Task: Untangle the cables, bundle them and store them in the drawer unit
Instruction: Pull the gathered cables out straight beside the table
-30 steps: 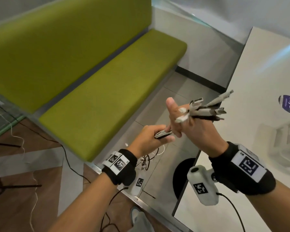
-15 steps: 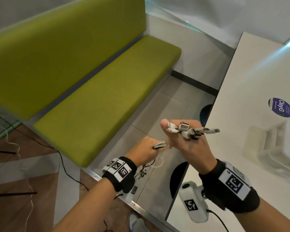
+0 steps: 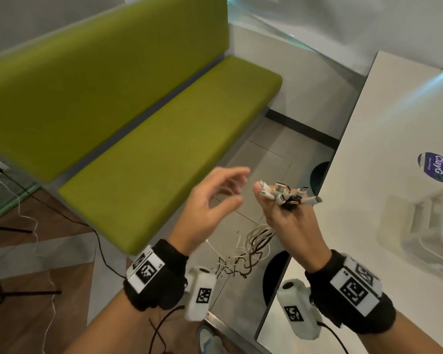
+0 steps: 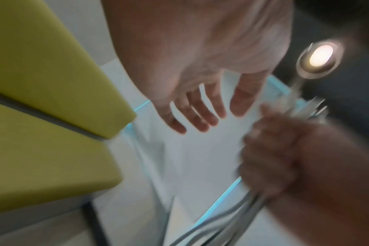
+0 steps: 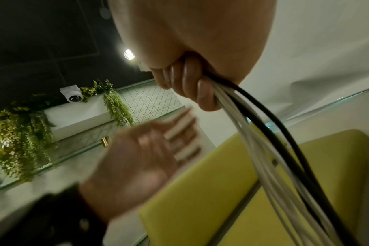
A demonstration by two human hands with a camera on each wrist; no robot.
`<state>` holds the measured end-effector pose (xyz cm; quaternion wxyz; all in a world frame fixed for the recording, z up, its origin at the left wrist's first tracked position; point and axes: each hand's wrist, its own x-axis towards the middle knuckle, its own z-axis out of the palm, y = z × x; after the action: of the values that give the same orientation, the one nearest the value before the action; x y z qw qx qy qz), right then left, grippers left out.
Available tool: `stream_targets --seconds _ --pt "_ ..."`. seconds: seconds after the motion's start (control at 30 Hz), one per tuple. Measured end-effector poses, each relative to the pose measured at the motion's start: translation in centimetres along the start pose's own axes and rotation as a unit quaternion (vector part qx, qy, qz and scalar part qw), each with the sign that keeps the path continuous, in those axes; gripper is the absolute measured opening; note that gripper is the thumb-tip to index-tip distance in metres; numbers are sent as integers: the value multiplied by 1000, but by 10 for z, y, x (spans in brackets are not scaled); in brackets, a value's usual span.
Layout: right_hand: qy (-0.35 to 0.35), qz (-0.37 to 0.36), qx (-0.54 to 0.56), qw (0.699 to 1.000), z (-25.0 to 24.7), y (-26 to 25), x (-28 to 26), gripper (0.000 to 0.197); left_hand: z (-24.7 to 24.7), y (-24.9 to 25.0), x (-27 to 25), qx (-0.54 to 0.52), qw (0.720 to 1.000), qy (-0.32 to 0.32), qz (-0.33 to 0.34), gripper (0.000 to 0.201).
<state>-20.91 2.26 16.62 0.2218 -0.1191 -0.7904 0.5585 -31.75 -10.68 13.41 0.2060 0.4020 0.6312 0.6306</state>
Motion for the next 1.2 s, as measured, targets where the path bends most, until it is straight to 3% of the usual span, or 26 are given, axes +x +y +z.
stream_targets --seconds 0.1,0.2,0.3,0.37,0.47,0.53,0.67,0.77,0.97,1.07,1.13,1.2 --pt "-5 -31 -74 997 6 10 -3 41 9 44 10 47 992 29 115 41" --pt "8 -24 -81 996 11 13 0 31 18 48 19 108 979 23 173 21" --pt "6 14 -79 997 8 11 3 18 20 41 23 128 972 8 199 18" --pt "-5 40 -94 995 7 12 3 20 19 40 25 127 974 -12 187 21" --pt "-1 -2 -86 996 9 13 2 27 16 42 29 134 977 -31 165 27" --pt "-2 -7 -58 998 10 15 1 21 14 44 31 152 975 -38 160 36" --pt "-1 -41 -86 995 6 22 2 32 16 40 30 234 949 -51 206 36" --pt "-20 0 -74 997 6 24 5 18 25 41 28 259 937 -32 232 43" --pt "1 -80 -173 982 16 12 9 21 48 46 29 322 934 -67 140 36" --pt "35 -22 -117 992 9 23 6 17 53 48 32 352 923 -72 139 36" --pt "-1 34 -97 995 7 21 5 24 56 48 34 332 931 -38 146 35" --pt "23 -68 -146 987 11 13 8 22 56 48 37 297 945 -12 139 29"
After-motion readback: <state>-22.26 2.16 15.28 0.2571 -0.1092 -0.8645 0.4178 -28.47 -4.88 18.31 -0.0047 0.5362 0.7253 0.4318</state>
